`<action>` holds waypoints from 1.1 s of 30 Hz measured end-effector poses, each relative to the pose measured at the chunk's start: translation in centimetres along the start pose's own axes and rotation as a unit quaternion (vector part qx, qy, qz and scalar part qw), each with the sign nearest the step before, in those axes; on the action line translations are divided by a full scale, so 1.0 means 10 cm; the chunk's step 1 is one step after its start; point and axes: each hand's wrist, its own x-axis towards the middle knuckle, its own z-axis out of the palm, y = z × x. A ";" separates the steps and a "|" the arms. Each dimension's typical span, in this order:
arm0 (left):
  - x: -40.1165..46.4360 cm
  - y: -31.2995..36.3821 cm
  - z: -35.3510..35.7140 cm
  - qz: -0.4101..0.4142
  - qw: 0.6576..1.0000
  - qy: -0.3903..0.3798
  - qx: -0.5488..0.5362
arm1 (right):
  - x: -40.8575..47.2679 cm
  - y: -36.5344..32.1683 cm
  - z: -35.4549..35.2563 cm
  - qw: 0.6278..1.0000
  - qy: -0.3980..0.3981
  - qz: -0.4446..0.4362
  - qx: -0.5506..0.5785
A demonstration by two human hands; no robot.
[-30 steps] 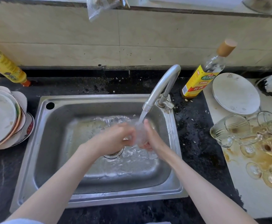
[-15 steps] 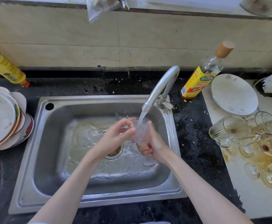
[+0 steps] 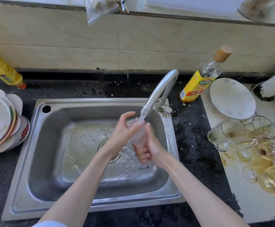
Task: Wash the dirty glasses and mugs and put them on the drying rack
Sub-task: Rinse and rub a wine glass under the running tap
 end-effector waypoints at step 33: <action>0.15 -0.20 -0.21 -0.157 0.966 0.126 -0.163 | 0.06 0.01 0.11 0.981 0.030 -0.087 -0.171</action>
